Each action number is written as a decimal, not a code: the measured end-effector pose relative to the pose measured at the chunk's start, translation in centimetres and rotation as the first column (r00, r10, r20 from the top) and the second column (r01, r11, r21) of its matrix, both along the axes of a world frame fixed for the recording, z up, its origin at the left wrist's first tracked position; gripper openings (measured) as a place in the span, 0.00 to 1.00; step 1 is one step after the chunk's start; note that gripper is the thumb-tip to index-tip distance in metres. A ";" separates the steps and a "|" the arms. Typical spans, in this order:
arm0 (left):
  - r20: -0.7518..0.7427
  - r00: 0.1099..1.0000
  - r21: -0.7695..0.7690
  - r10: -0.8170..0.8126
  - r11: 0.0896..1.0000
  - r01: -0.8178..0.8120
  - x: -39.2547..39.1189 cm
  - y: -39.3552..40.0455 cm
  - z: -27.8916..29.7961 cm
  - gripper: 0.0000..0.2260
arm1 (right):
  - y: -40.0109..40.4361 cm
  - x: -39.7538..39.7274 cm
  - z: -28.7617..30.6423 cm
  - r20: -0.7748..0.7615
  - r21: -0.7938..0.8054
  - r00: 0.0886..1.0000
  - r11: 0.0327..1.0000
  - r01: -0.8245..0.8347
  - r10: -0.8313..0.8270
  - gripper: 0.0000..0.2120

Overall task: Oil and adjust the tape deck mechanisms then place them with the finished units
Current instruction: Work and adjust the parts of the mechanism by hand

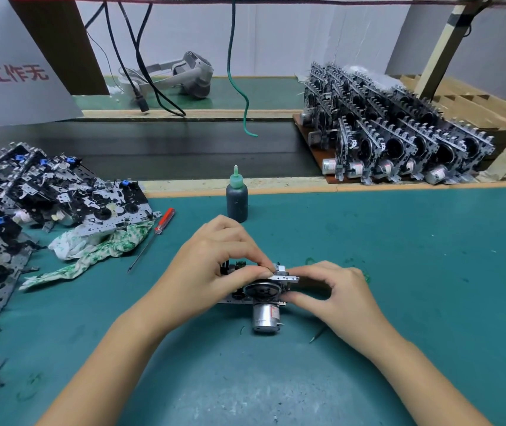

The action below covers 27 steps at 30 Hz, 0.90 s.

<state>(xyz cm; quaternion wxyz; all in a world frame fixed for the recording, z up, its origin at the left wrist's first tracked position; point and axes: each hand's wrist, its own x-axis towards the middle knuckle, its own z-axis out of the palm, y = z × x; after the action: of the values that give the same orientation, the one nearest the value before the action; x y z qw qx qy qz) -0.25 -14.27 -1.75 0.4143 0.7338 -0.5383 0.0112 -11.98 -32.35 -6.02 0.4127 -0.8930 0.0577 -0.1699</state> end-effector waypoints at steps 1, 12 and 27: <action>-0.002 1.000 -0.002 -0.003 1.000 0.003 0.0 0.0 0.0 0.04 | -0.1 -0.1 0.0 0.037 -0.074 0.999 0.997 0.002 0.001 0.09; -0.019 1.000 0.003 -0.020 1.000 0.020 0.0 0.0 0.1 0.05 | -0.6 -0.7 0.5 0.048 -0.478 0.994 0.876 -0.062 0.096 0.07; -0.050 0.999 0.009 -0.011 1.000 0.011 0.1 0.1 0.1 0.06 | -0.3 -0.8 0.8 0.081 -0.489 0.991 0.871 -0.056 0.109 0.16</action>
<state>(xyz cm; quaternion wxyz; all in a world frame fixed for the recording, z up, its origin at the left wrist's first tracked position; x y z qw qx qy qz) -0.14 -14.13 -1.68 0.4242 0.7329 -0.5318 -0.0122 -12.74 -32.63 -5.17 0.1850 -0.9593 -0.0471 -0.2083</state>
